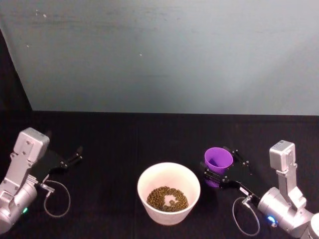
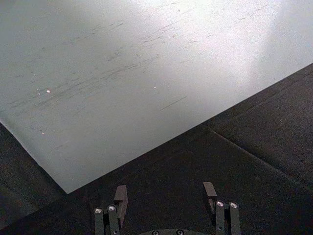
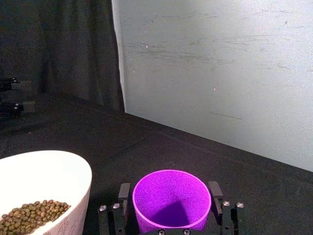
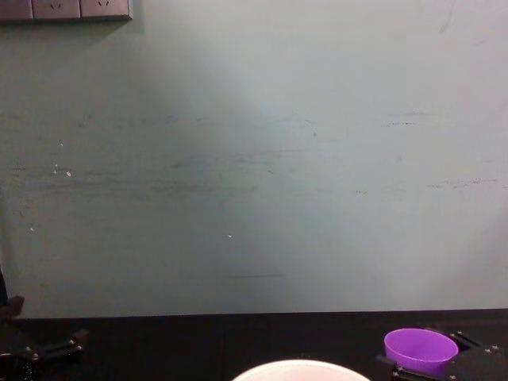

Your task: Pick up the cup and pour the mung beans from the cup into the bowl.

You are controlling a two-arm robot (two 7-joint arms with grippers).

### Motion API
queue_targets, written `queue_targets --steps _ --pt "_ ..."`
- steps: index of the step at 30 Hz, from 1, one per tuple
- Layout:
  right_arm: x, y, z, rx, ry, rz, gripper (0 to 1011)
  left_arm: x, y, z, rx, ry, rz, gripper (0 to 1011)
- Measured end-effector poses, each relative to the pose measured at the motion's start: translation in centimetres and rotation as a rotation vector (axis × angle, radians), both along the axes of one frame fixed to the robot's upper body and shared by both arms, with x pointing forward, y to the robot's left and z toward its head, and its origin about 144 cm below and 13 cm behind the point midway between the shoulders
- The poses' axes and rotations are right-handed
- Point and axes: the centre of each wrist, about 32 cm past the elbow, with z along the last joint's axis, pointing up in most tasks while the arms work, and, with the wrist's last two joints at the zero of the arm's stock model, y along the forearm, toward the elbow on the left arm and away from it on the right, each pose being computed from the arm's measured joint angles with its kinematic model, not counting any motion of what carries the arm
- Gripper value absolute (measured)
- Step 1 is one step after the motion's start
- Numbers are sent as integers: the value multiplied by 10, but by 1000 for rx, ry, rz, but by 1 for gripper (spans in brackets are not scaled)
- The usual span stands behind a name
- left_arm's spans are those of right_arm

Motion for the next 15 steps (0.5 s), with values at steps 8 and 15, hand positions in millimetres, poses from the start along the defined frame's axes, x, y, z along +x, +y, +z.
queue_targets --steps 8,15 --pt "0 0 0 -2 0 0 1000 0 0 0 0 0 0 1003" --pt "-3 2 6 -1 -5 -3 1000 0 0 0 0 0 0 1003"
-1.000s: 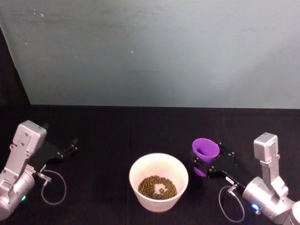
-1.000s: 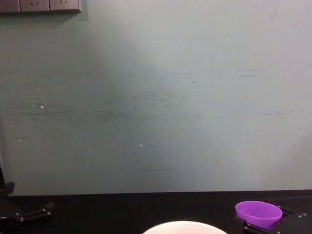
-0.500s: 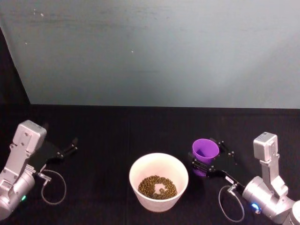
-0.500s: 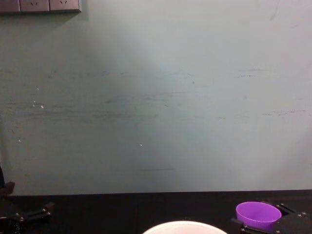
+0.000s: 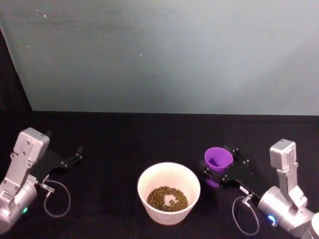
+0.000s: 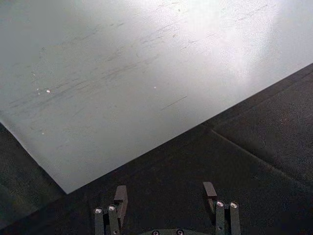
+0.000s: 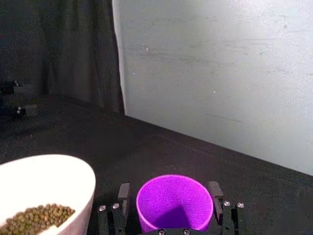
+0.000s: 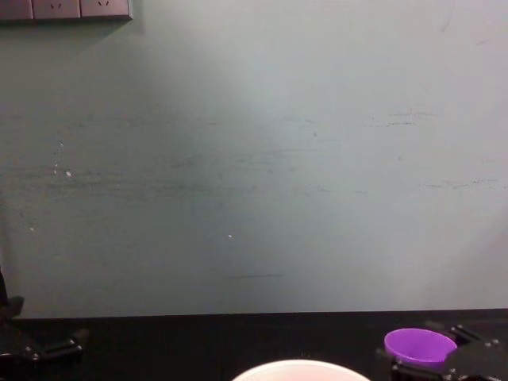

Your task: Pick up the cup and pour the mung beans from the cup into the bowl.

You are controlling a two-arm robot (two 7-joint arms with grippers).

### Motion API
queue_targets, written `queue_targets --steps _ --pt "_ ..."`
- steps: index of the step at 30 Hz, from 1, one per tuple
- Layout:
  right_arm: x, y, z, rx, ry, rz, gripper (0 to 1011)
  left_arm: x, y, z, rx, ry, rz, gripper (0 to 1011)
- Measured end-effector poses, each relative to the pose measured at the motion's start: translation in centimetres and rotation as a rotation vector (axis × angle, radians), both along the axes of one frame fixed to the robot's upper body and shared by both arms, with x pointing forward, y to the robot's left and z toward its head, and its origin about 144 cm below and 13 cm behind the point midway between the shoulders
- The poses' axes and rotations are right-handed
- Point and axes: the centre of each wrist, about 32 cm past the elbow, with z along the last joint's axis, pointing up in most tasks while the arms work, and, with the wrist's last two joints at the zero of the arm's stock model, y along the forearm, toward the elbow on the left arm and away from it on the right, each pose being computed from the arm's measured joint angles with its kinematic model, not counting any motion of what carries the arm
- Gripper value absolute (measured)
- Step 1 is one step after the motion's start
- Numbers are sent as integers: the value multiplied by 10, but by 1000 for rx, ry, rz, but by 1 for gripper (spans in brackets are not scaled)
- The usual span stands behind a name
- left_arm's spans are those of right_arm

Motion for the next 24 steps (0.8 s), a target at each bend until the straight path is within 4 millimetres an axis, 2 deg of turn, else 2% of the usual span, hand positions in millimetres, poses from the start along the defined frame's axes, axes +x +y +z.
queue_targets --steps 19,24 --pt "-19 4 41 15 -53 -51 1000 0 0 0 0 0 0 1003" --pt "-29 6 55 0 -47 -113 1002 0 0 0 0 0 0 1003"
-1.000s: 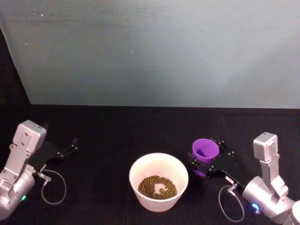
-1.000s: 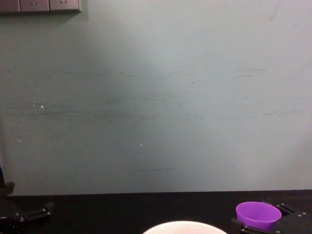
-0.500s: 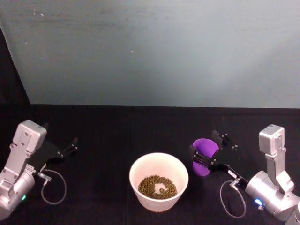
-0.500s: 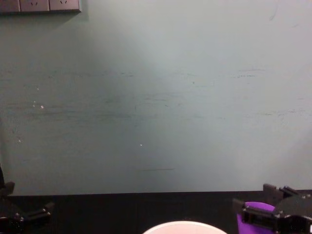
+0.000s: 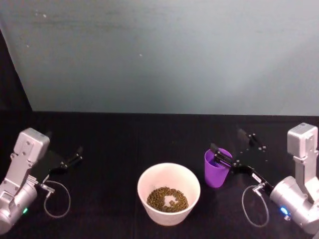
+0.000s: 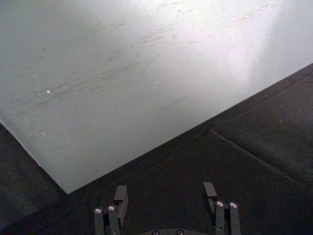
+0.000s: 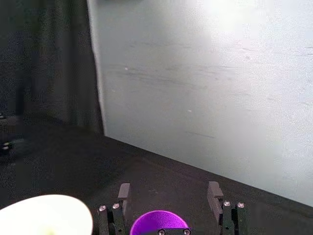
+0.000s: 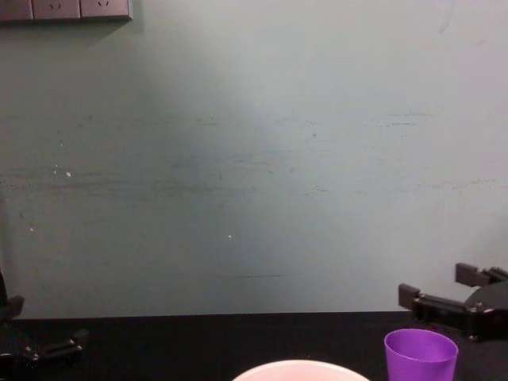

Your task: Pick up the cup and pour the mung beans from the cup into the bowl.

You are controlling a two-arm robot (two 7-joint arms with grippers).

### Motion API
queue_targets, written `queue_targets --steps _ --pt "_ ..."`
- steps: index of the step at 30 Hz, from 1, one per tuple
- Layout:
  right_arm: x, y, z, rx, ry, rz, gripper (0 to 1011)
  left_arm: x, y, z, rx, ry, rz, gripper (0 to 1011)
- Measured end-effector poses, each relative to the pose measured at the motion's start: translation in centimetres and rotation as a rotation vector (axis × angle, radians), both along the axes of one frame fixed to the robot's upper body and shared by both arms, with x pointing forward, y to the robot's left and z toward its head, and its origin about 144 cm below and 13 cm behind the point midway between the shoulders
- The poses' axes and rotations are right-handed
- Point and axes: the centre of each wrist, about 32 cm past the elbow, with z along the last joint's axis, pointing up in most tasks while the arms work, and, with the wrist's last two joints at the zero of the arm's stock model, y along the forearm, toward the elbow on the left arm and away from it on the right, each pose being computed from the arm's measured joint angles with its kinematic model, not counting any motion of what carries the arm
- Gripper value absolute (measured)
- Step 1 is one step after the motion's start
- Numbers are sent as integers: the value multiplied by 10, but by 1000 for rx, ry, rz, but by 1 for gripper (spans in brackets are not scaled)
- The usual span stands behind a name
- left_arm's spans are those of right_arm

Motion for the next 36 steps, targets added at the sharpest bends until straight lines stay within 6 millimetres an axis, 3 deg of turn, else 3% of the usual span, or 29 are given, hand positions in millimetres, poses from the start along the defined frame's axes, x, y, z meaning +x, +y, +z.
queue_targets --steps 13,36 --pt "-23 7 23 -56 13 -177 1002 0 0 0 0 0 0 1003" --pt "-40 2 23 -105 -12 -252 1000 0 0 0 0 0 0 1004"
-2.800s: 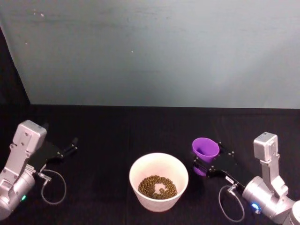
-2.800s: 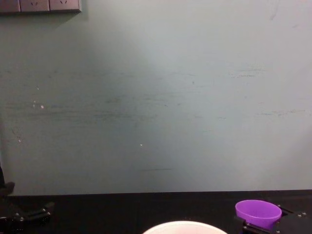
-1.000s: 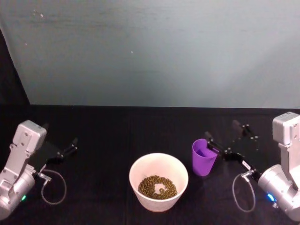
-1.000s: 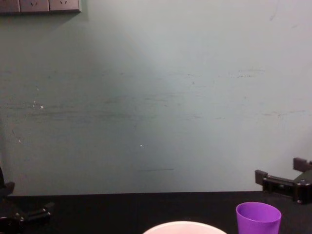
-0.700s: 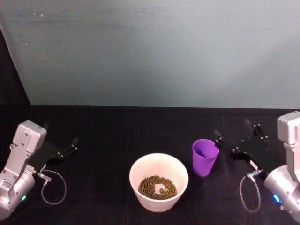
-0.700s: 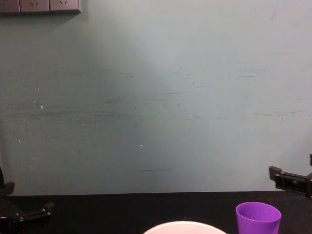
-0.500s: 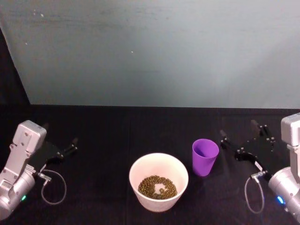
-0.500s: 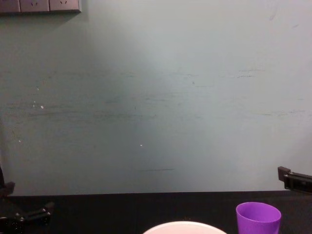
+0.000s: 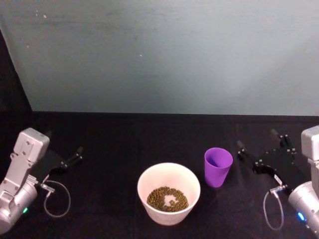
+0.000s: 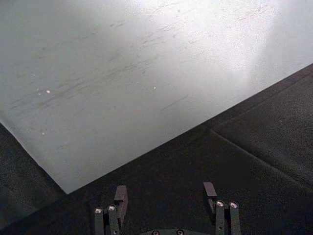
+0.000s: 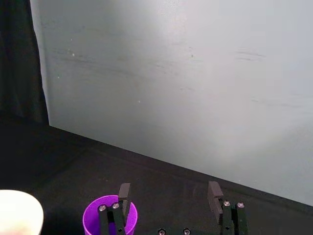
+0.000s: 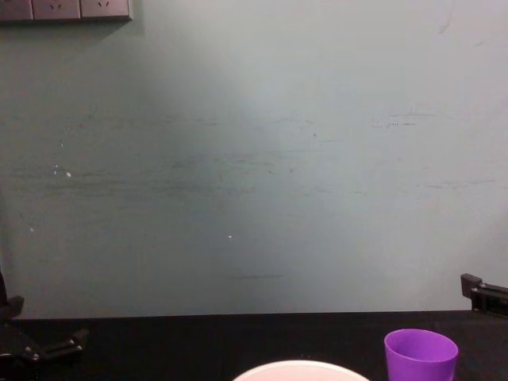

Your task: Pick up the cup and pour the mung beans from the cup into the bowl.

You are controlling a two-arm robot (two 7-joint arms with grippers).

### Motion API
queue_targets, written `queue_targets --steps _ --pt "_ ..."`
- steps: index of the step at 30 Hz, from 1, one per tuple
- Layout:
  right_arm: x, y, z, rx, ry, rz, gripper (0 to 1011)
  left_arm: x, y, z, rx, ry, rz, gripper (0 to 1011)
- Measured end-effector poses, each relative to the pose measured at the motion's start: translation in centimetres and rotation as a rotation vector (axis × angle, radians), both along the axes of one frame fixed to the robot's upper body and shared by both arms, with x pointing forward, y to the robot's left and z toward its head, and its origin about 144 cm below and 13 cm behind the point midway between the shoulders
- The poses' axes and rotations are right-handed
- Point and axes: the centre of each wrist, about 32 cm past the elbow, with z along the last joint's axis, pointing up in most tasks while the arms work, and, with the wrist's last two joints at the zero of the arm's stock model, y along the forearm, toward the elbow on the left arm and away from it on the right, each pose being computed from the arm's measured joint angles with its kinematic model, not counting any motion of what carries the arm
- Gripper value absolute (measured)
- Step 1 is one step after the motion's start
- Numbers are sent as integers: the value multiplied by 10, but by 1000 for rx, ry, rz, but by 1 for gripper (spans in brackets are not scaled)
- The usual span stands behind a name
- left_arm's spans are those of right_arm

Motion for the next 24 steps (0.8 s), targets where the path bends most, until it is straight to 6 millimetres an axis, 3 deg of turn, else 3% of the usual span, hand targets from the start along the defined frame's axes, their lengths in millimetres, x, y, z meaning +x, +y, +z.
queue_targets --steps 24 --pt "0 1 1 -2 4 -6 1002 0 0 0 0 0 0 1004"
